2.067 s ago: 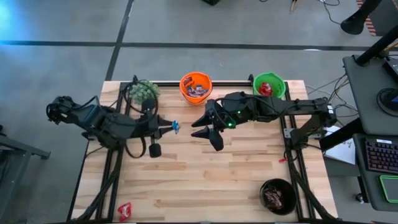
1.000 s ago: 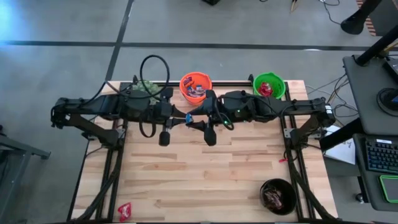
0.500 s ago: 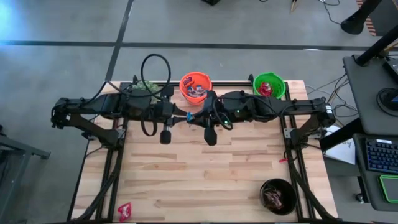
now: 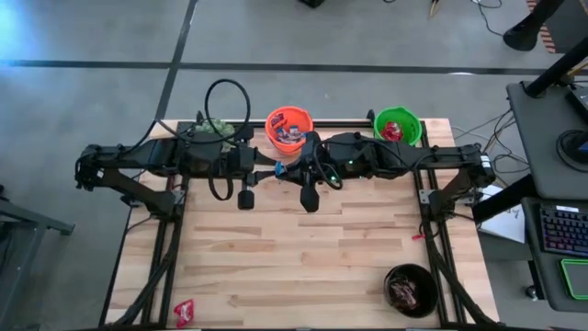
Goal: Organize candy in baskets
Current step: Put the white chocolate bar into the orange bucket
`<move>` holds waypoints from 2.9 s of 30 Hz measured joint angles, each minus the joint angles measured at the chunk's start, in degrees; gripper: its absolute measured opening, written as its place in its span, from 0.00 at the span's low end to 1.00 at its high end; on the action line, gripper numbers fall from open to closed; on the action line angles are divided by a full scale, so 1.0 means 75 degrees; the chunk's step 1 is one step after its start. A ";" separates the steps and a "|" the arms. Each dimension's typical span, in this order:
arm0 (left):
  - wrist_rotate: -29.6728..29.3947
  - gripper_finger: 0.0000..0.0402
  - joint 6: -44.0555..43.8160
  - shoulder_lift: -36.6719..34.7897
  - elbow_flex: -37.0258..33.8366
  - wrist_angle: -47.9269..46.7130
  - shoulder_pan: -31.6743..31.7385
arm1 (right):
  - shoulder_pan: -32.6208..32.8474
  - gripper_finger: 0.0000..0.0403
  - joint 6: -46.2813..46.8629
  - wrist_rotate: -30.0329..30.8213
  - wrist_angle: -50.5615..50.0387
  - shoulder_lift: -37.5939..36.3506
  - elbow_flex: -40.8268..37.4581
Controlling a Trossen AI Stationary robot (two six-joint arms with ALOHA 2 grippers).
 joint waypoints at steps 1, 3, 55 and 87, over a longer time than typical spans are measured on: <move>-0.0019 0.14 -0.0006 -0.0021 0.0000 -0.0001 0.0000 | -0.0015 0.04 -0.0001 -0.0021 0.0005 -0.0002 0.0000; -0.0061 0.19 0.0014 -0.0048 0.0000 -0.0004 0.0009 | -0.0068 0.04 -0.0011 -0.0066 0.0006 -0.0012 0.0000; -0.3391 0.36 0.1093 -0.0128 0.0015 -0.1767 0.2210 | -0.2781 0.04 -0.1333 -0.0804 -0.2422 -0.1323 -0.0009; -0.3371 0.36 0.0598 -0.0105 0.0006 -0.2073 0.2637 | -0.4922 0.26 -0.1433 -0.2597 0.0063 0.1774 -0.0009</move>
